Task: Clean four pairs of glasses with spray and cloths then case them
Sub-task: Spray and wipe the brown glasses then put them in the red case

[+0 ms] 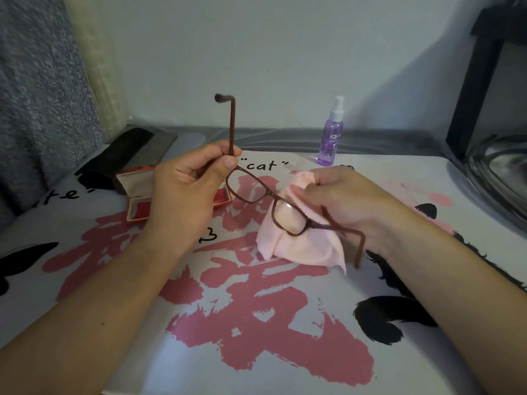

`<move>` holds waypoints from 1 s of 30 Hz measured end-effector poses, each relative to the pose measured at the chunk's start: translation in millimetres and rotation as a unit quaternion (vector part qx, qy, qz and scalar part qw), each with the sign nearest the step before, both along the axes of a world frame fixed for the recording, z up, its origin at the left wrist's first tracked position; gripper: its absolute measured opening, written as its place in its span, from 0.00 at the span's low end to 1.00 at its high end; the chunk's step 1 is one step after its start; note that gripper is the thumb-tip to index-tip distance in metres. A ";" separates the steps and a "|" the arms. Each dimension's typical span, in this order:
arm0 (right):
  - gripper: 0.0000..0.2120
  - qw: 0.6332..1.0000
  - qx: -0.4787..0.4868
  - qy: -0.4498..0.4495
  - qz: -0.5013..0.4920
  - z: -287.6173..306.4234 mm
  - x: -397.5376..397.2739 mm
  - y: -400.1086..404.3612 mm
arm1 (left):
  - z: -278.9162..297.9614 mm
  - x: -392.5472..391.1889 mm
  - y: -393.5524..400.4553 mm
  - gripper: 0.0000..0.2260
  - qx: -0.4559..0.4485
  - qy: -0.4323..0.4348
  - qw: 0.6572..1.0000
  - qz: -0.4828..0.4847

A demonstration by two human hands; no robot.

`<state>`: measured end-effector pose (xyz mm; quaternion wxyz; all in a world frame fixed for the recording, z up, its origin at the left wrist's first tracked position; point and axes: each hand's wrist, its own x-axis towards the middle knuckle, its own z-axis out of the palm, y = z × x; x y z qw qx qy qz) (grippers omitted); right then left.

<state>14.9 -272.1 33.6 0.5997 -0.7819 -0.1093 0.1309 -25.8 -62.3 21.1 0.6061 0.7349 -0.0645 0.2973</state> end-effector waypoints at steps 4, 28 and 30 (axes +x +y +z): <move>0.14 0.970 -0.057 -0.179 -0.157 4.1 14.6 -21.0 | 0.1 -0.6 -1.6 0.11 -0.002 0.006 1.000 -0.006; 0.04 0.987 -0.090 -0.131 0.022 21.7 -8.1 -9.8 | 1.1 -0.6 -3.0 0.11 -0.023 -0.029 0.999 -0.005; 0.06 0.978 -0.133 -0.073 0.140 14.5 -13.2 -4.5 | 0.2 0.1 -3.1 0.10 -0.015 -0.041 0.999 -0.005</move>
